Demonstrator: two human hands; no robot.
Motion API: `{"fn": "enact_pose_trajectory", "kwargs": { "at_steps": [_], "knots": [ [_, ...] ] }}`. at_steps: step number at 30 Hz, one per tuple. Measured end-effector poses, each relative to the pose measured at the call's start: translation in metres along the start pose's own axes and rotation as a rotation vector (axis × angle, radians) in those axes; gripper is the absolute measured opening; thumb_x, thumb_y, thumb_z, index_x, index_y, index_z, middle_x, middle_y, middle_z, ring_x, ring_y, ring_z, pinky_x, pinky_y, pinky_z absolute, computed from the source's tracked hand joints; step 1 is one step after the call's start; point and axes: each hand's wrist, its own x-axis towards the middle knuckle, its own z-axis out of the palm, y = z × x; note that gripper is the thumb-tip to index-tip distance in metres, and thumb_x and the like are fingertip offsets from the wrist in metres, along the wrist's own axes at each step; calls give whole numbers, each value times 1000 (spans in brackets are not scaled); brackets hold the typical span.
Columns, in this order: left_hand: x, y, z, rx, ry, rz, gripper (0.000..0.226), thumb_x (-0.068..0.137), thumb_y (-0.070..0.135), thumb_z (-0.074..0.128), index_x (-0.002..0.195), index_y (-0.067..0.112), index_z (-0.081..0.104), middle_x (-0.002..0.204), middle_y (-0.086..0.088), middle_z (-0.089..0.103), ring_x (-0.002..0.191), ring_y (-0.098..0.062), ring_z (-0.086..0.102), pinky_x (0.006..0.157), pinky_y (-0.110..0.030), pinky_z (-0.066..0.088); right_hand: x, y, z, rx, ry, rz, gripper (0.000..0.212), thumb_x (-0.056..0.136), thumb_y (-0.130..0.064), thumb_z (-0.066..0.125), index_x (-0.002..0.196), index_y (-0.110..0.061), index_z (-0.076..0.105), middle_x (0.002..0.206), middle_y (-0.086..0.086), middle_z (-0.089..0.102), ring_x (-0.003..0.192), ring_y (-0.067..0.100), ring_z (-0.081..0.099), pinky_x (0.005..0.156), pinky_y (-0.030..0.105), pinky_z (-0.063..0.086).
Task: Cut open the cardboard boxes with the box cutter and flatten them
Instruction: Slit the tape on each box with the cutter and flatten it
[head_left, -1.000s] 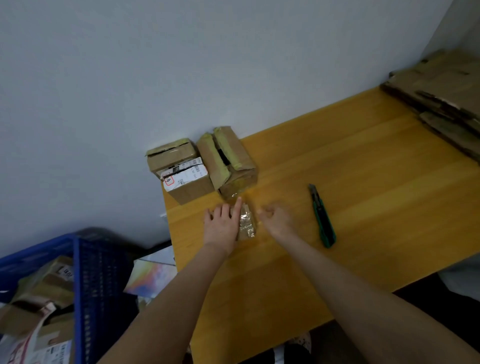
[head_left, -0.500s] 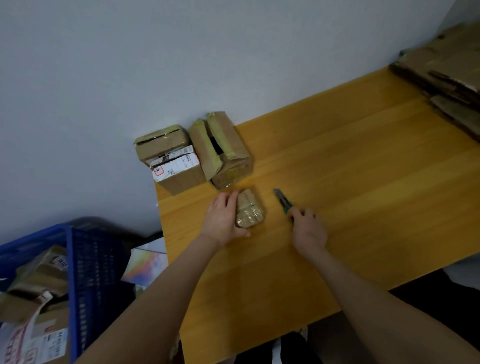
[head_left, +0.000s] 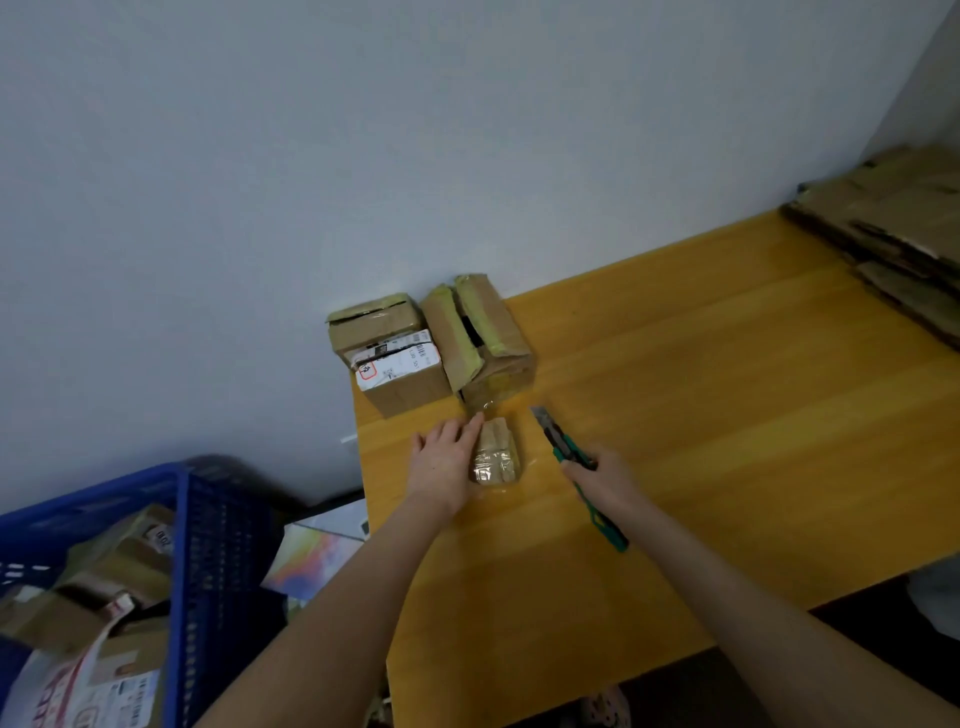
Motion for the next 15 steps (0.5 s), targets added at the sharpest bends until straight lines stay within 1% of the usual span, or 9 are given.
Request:
{"fn": "enact_pose_trajectory", "kwargs": {
  "at_steps": [2,4,5,6,8,9,11,13,15],
  "knots": [
    [2,-1,2,-24,-48,-19,105,78,38,76,155,22,7,161,-3,16,148,-25,12,121,-46,8,-8,0,-1,-207,-18,-51,28,98,-24,52,126,-17,53,87,2,58,72,17,54,62,29,44],
    [4,-2,4,-41,-50,-24,105,77,36,78,155,19,10,161,-3,15,149,-24,10,121,-44,8,-12,1,-1,-361,-11,-58,40,98,-24,52,138,-21,45,108,4,60,80,18,56,62,29,46],
    [5,-2,4,-50,-50,-25,105,76,34,79,155,18,11,161,-3,16,149,-24,10,121,-44,8,-14,0,-2,-414,-8,-51,44,98,-24,52,140,-24,41,116,4,60,82,19,56,62,30,47],
    [6,-2,5,-60,-50,-24,105,76,33,80,155,18,12,161,-3,17,149,-24,10,121,-44,7,-14,0,-2,-449,-5,-49,46,97,-23,53,141,-27,40,119,4,59,85,19,57,64,32,49],
    [8,-2,5,-79,-51,-21,105,74,30,81,154,18,14,161,-3,19,149,-24,11,121,-45,7,-15,-1,-1,-478,-1,-65,49,95,-22,55,140,-31,40,121,3,60,93,21,60,73,36,54],
    [8,-3,4,-84,-52,-21,105,74,29,81,154,19,15,161,-3,20,149,-24,11,121,-45,7,-16,-2,0,-487,8,-76,49,94,-22,55,140,-33,40,123,2,60,98,22,60,77,37,54],
    [10,-3,5,-84,-46,-23,105,73,28,82,154,19,17,160,-3,21,149,-24,12,121,-45,8,-15,-4,3,-512,31,-99,48,95,-24,52,140,-36,41,123,0,60,100,22,60,75,35,53],
    [10,-3,6,-84,-42,-24,104,72,28,83,153,20,18,160,-3,23,149,-25,13,121,-45,8,-13,-7,6,-533,41,-93,44,98,-25,48,139,-37,42,120,-1,61,97,22,60,71,32,51],
    [10,-3,6,-84,-41,-25,103,72,28,82,153,20,19,159,-3,24,149,-25,14,121,-45,9,-11,-8,8,-539,37,-76,40,99,-26,46,137,-37,44,116,-1,62,95,22,60,71,31,50]
  ]
}}
